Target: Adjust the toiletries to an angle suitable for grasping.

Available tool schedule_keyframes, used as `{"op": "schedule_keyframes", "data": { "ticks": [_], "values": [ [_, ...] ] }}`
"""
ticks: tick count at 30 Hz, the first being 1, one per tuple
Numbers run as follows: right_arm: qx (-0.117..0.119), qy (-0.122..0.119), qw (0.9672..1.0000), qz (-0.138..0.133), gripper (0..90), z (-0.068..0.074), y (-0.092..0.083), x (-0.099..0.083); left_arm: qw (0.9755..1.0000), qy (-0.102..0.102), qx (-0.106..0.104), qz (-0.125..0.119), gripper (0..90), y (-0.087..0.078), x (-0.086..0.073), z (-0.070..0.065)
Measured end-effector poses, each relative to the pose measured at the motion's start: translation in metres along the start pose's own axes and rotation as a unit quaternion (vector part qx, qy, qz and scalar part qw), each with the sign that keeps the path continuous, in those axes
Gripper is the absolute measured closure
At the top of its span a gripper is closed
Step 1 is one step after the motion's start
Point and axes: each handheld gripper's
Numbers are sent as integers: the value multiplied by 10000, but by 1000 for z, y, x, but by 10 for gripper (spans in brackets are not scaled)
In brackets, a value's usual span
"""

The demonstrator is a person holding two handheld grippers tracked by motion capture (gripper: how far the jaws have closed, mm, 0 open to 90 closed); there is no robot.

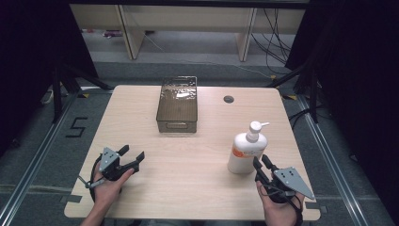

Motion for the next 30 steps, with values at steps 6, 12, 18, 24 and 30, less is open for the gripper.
{"op": "schedule_keyframes", "data": {
  "ticks": [6,12,18,24,30],
  "values": [
    [-93,-32,9998,-172,482,4,0,13,10000,-15,-11,-3,266,0,0,0],
    [-171,-10,9993,-333,391,11,6,22,10000,-32,-13,-18,266,0,0,0],
    [-208,-94,9991,-360,364,16,9,27,10000,-23,-11,-15,266,-1,0,-1],
    [-161,-66,9990,-401,356,19,12,29,10000,-4,4,-22,266,-1,0,-1],
    [-258,-79,9987,-436,354,19,10,32,10000,14,26,-22,266,-1,0,-2]
  ]
}}
Point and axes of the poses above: each handheld gripper's, and its own axes: y roughly forward along the jaws, x roughly out of its top, z roughly to its left, and after that the axes turned 10 degrees about z, right-handed
